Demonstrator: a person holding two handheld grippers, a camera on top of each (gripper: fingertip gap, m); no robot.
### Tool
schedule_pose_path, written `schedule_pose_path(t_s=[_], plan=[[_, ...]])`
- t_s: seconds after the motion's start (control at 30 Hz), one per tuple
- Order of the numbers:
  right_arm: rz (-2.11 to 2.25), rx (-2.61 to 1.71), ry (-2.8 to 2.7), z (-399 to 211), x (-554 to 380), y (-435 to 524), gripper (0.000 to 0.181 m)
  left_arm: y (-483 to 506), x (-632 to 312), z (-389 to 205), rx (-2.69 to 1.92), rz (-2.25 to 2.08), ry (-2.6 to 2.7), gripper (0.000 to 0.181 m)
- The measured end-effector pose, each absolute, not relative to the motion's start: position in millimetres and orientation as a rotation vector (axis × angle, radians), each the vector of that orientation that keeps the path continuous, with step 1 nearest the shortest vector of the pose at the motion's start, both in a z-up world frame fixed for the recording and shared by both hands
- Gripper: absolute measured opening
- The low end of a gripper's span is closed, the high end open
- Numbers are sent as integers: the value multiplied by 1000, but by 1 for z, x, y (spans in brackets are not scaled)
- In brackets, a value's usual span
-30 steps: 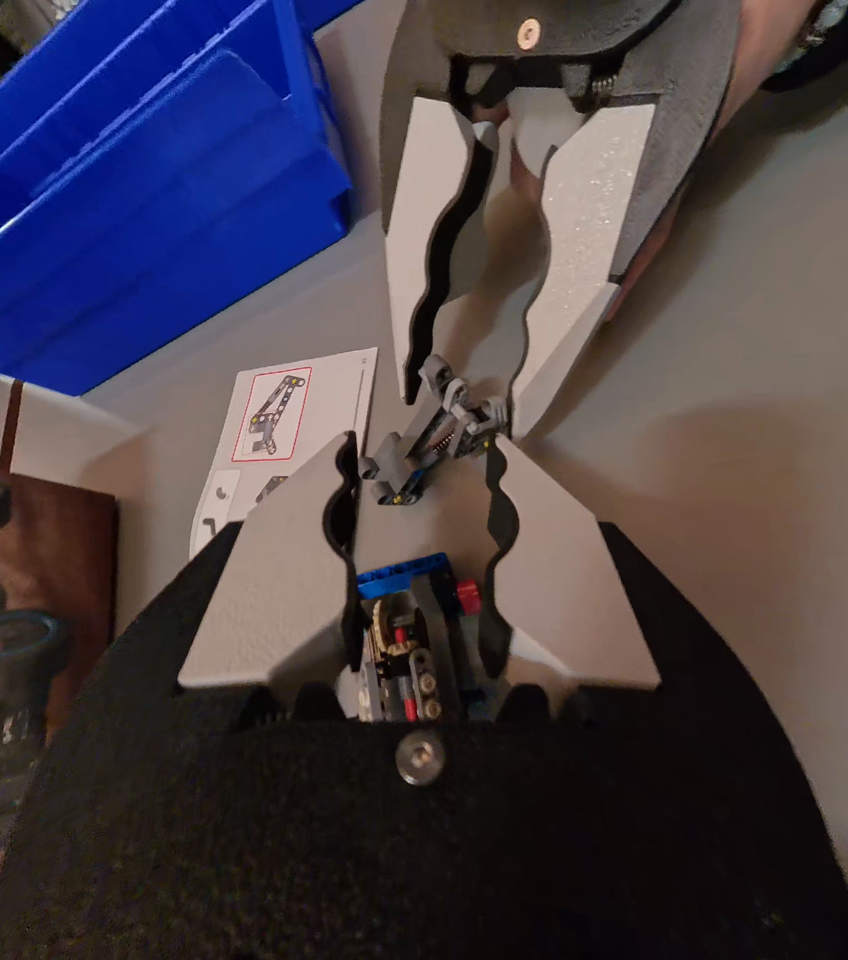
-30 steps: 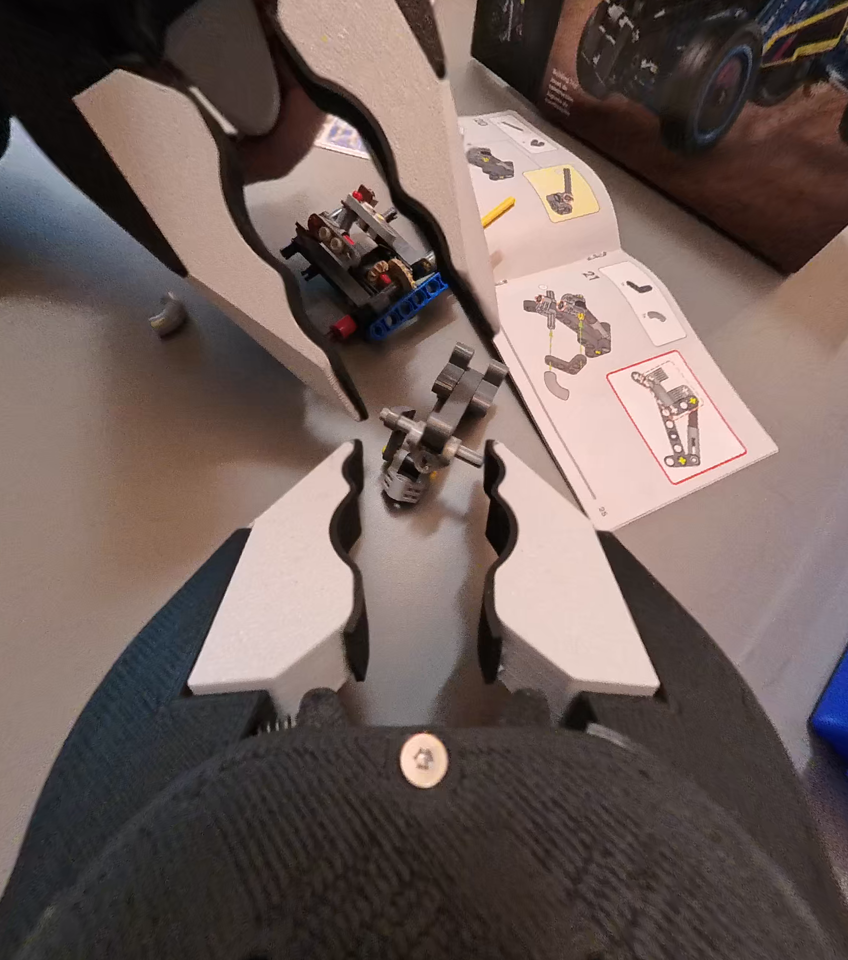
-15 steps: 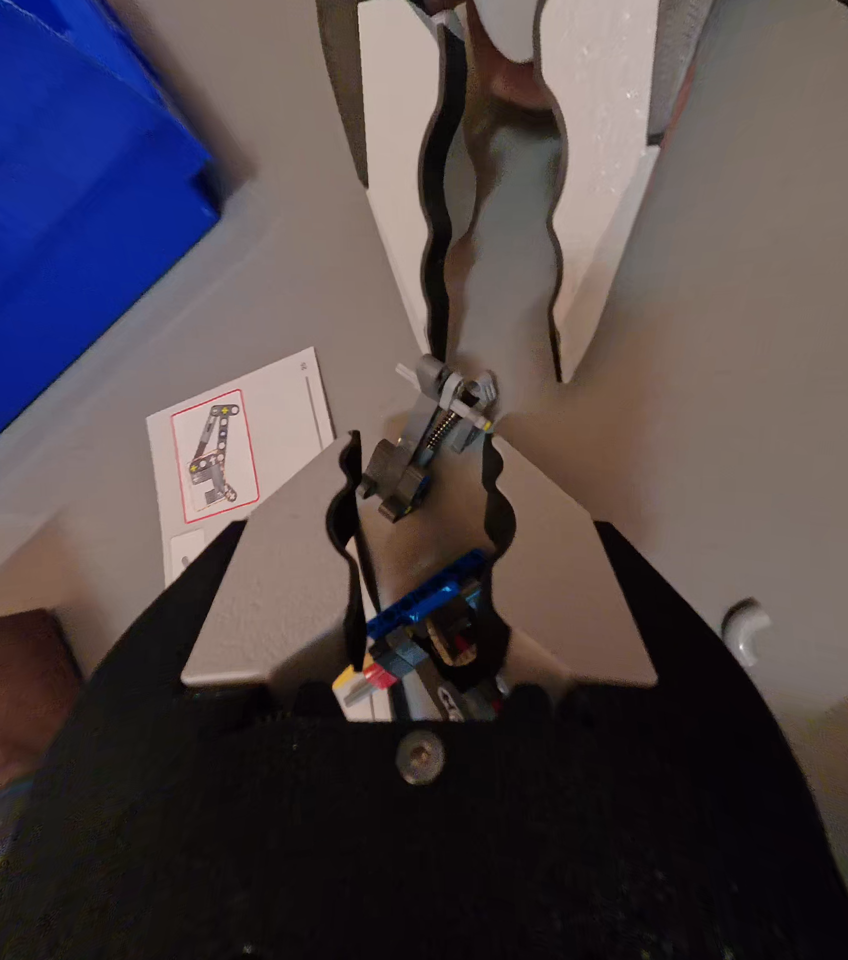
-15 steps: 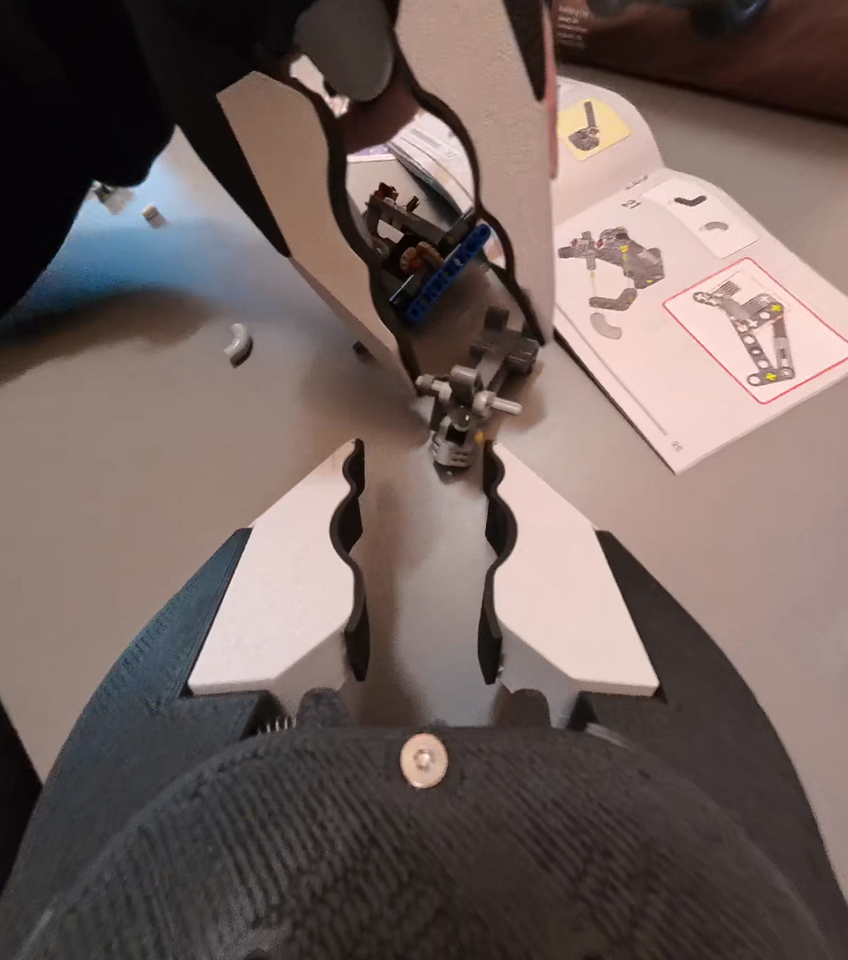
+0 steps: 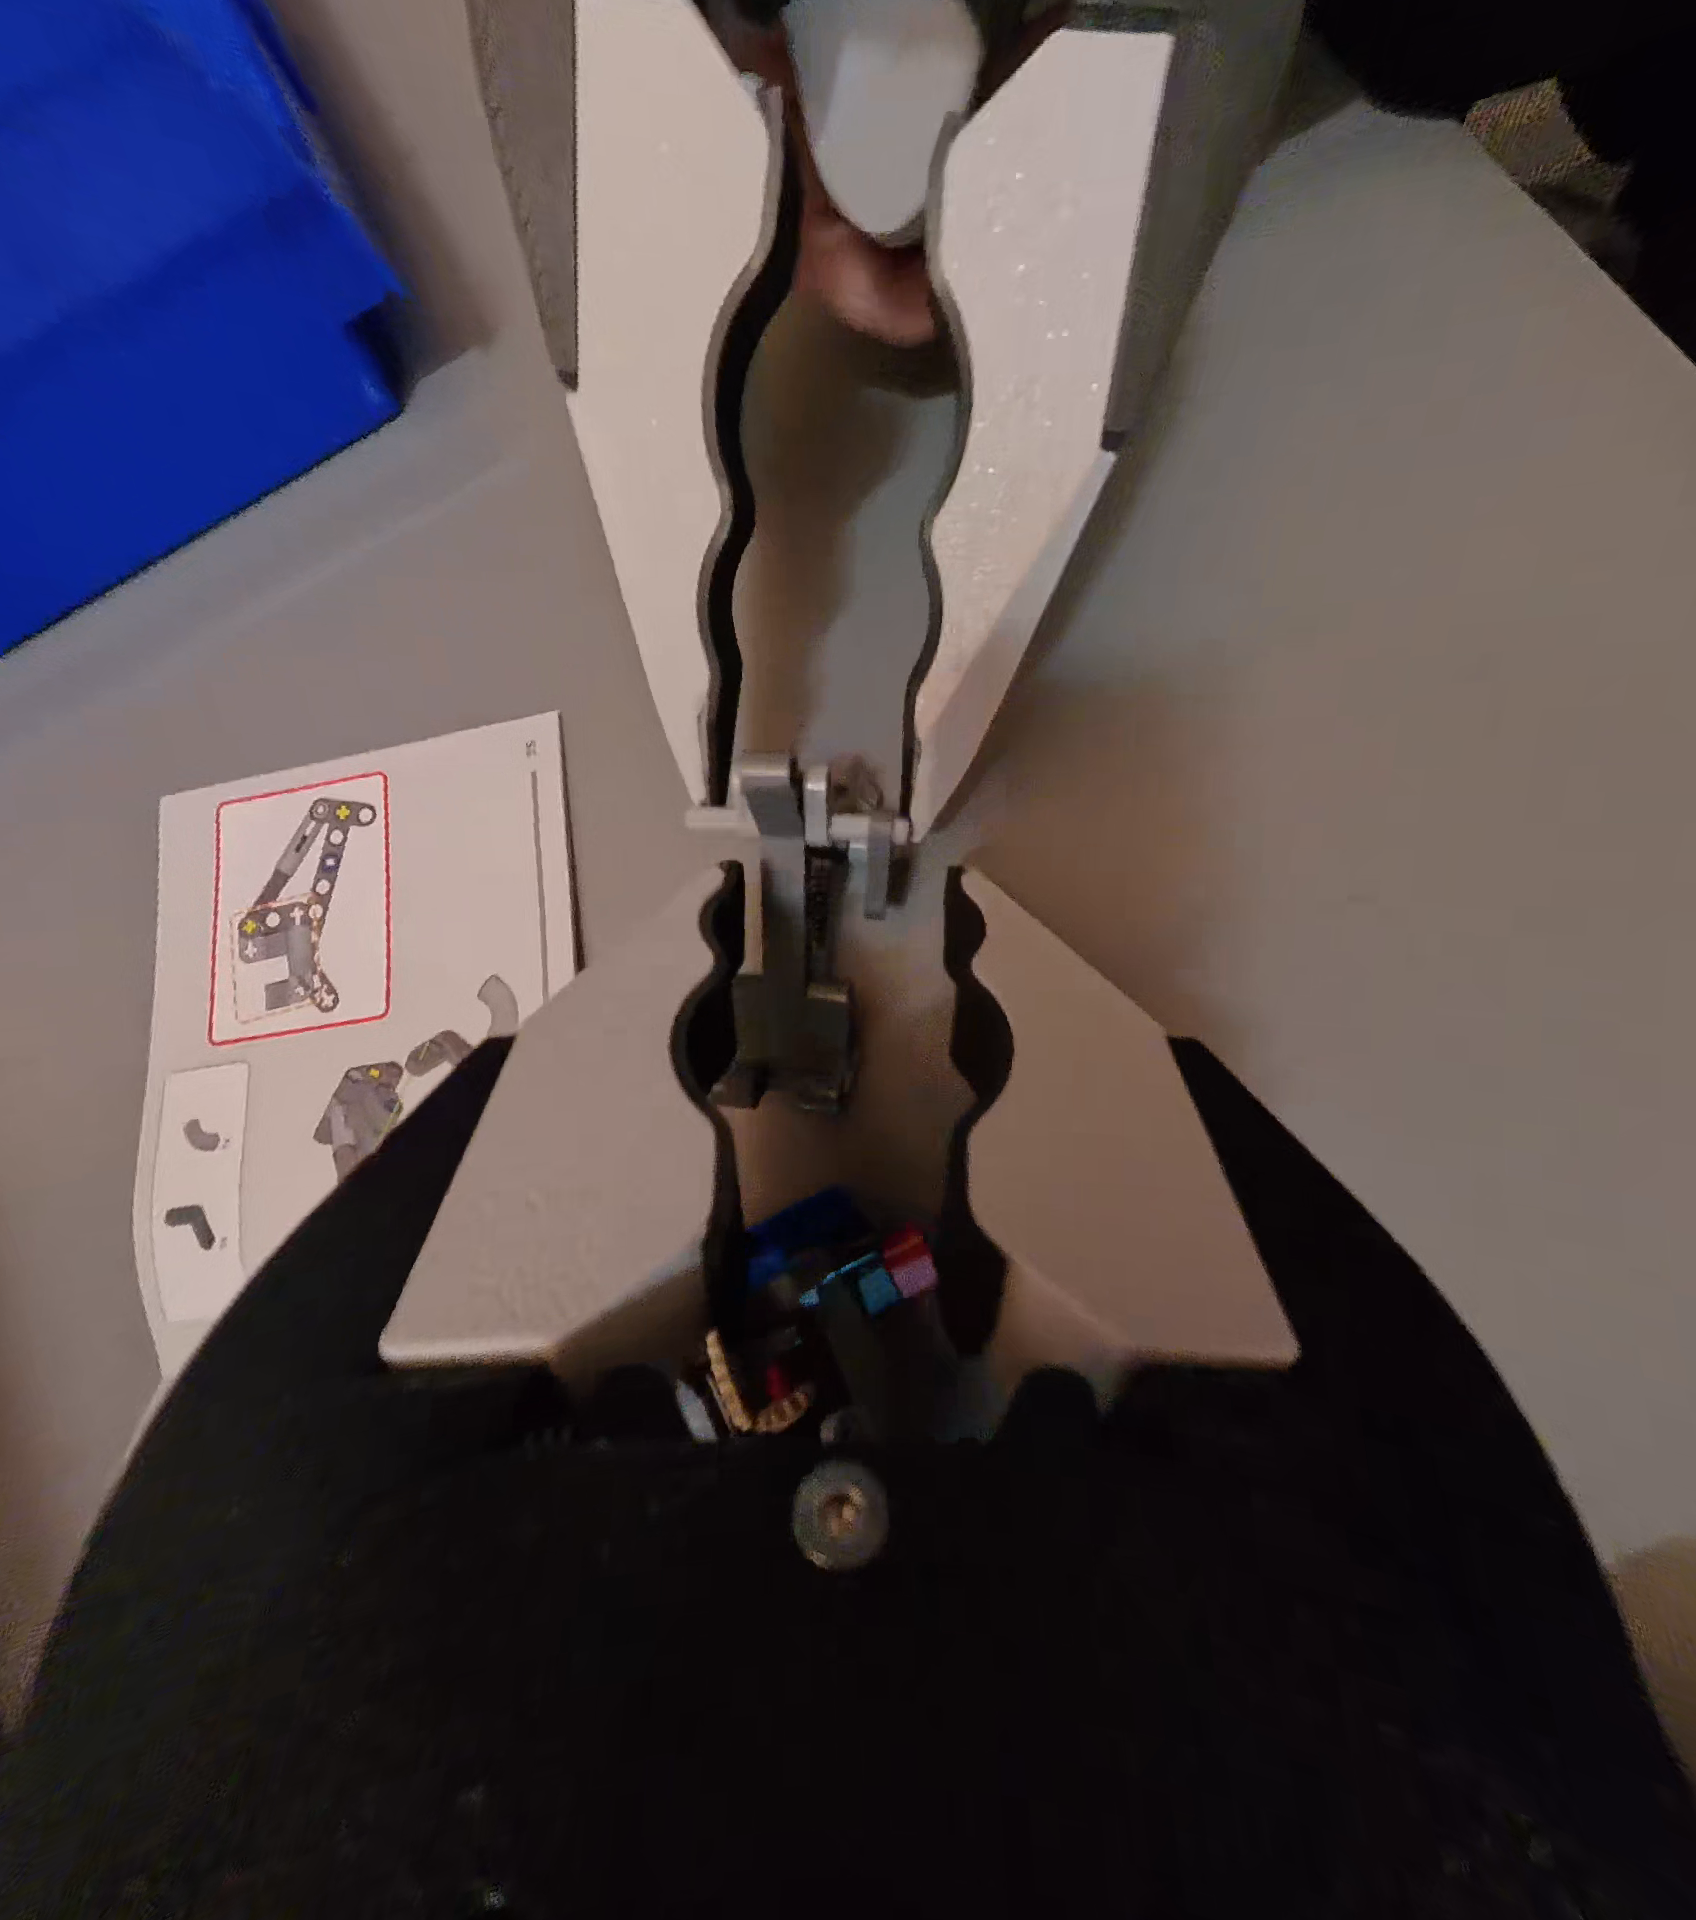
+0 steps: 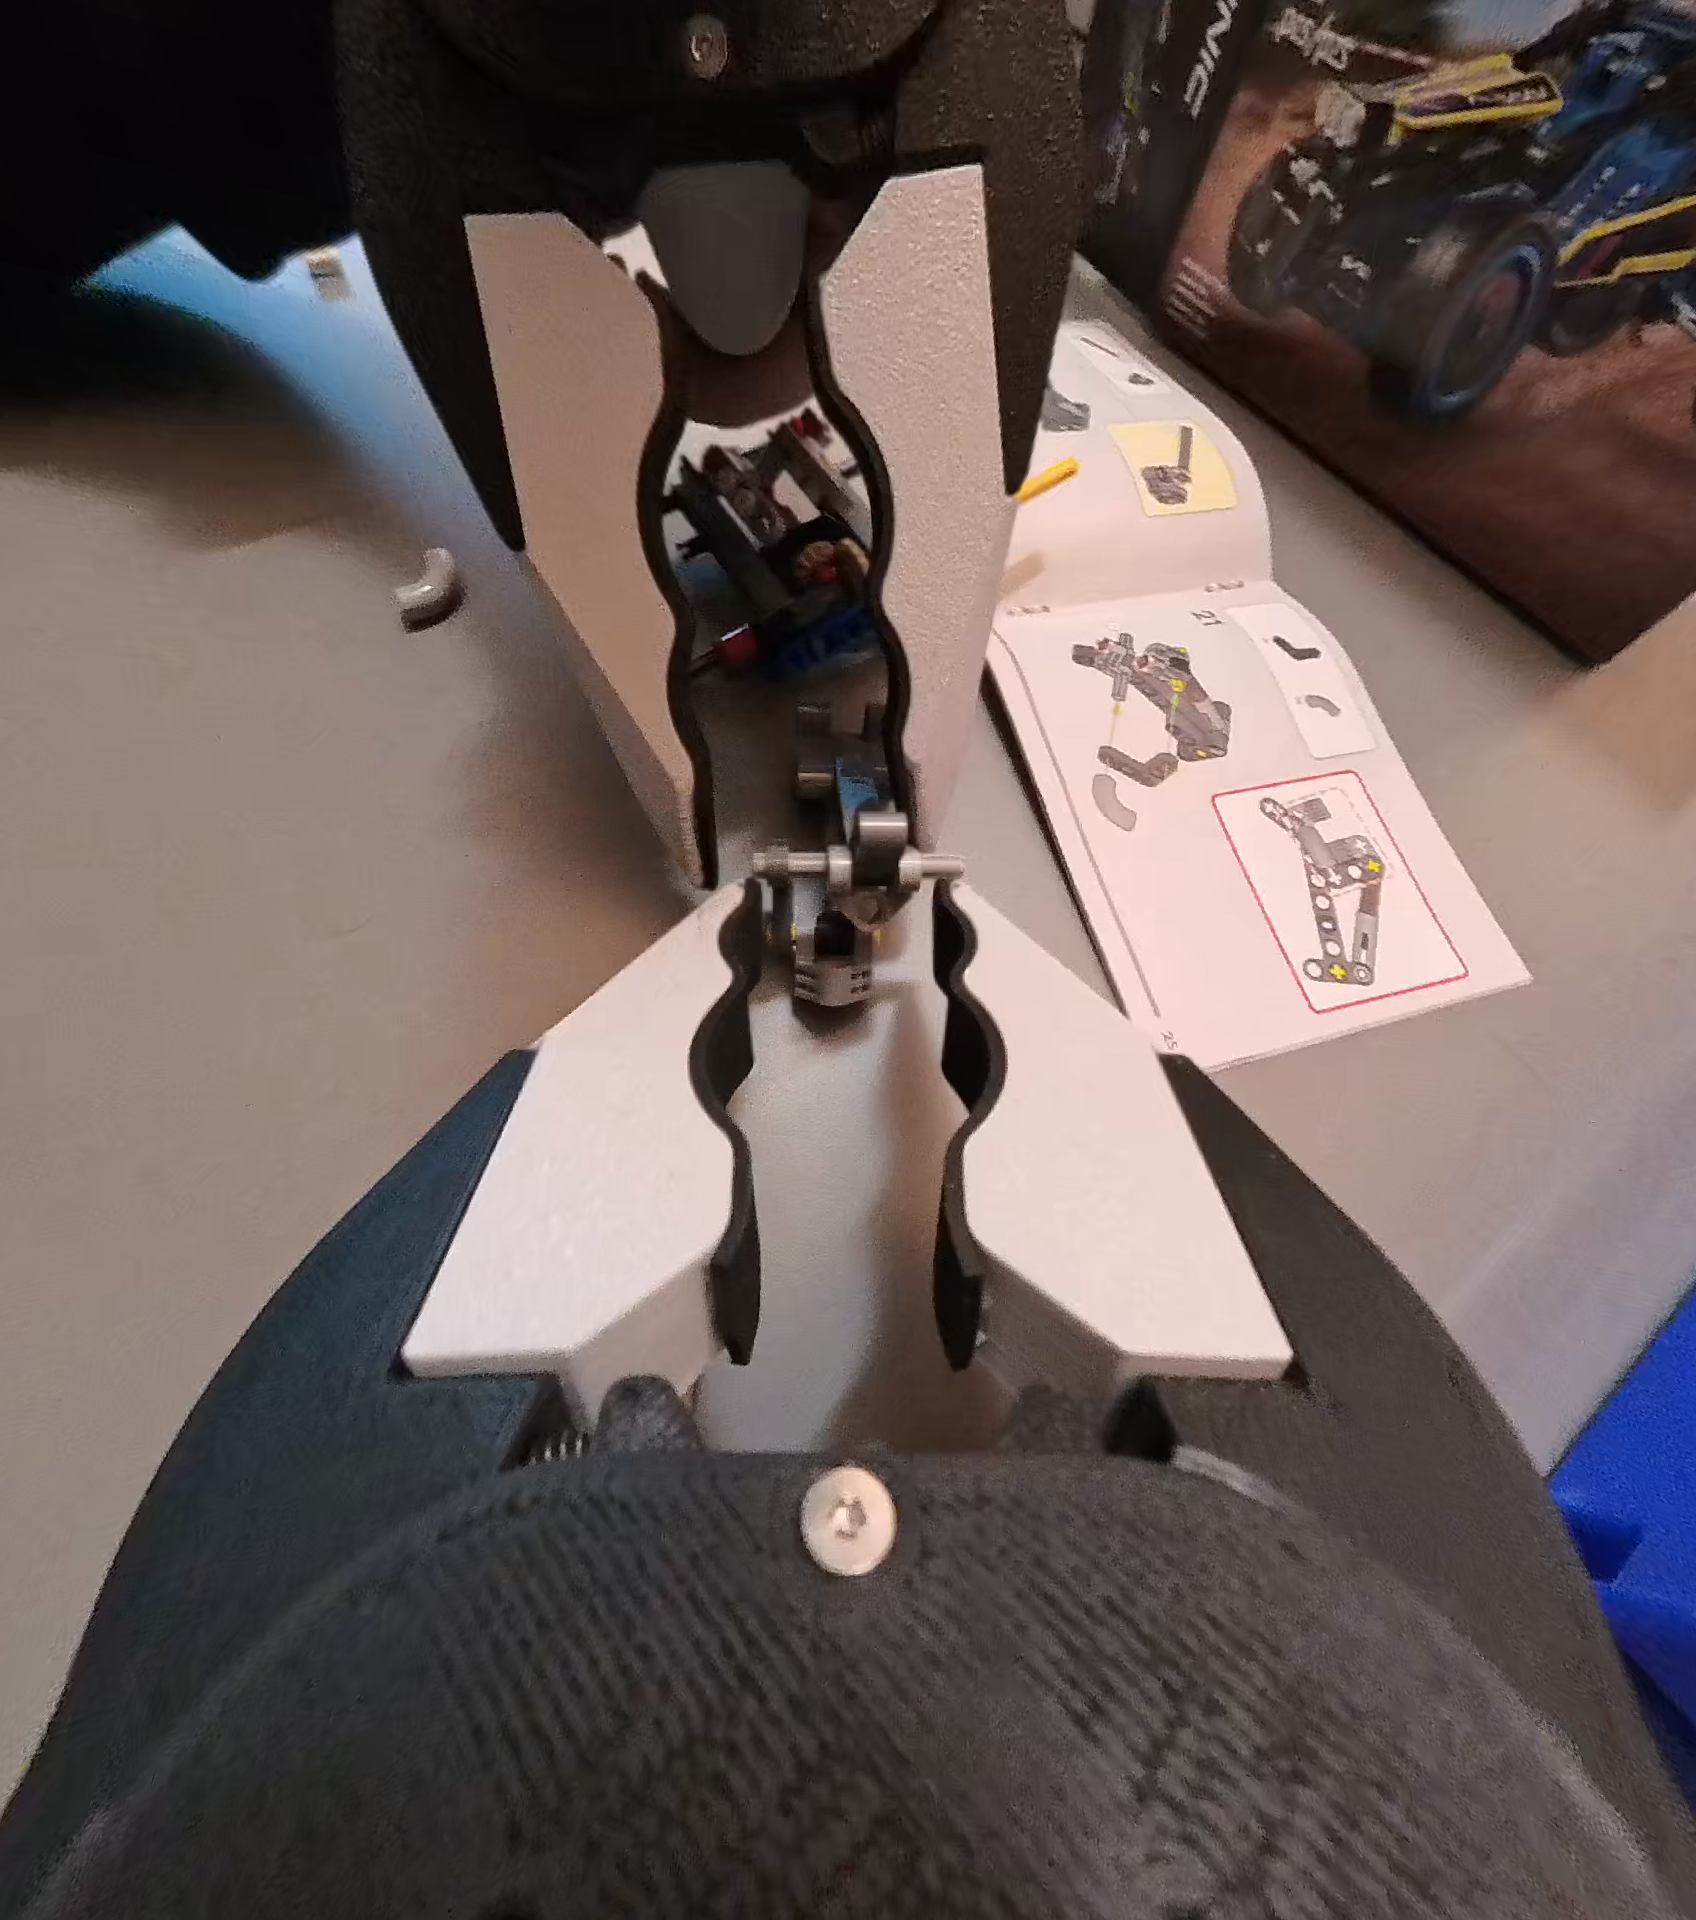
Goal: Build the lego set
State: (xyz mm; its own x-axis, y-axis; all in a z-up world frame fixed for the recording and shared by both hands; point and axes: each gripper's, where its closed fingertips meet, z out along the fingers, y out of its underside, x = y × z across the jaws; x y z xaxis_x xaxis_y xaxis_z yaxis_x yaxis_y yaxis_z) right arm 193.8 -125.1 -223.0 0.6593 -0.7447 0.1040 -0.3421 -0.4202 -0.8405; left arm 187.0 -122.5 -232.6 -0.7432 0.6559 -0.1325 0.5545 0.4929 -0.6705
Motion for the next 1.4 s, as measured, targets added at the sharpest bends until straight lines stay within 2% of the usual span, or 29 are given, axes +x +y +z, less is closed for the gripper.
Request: schedule_pose_path(t_s=[0.07, 0.13, 0.57, 0.67, 0.83, 0.93, 1.1, 1.2, 1.3, 1.4], plan=[[-586, -2022, 810, -221, 192, -125, 31, -124, 185, -231, -1055, 1098, -2587, 33], [-578, -2022, 775, -220, 190, -123, 30, -124, 186, -232, -1023, 1093, -2586, 20], [-515, -2055, 680, -221, 188, -118, 26, -122, 184, -231, -916, 1177, -2568, 20], [-510, -2042, 701, -221, 190, -122, 40, -121, 181, -231, -951, 1198, -2555, 20], [-519, -2049, 680, -220, 189, -120, 41, -120, 180, -232, -991, 1211, -2556, 20], [-528, -2059, 648, -220, 187, -118, 35, -121, 180, -232, -999, 1226, -2553, 20], [-514, -2047, 665, -220, 189, -123, 43, -122, 180, -232, -998, 1248, -2545, 20], [-516, -2028, 676, -217, 188, -125, 44, -122, 179, -232, -998, 1256, -2544, 20], [-527, -1981, 684, -210, 187, -129, 37, -122, 179, -232, -995, 1263, -2551, 20], [-498, -1980, 681, -211, 183, -128, 40, -122, 178, -232, -997, 1260, -2555, 20]])
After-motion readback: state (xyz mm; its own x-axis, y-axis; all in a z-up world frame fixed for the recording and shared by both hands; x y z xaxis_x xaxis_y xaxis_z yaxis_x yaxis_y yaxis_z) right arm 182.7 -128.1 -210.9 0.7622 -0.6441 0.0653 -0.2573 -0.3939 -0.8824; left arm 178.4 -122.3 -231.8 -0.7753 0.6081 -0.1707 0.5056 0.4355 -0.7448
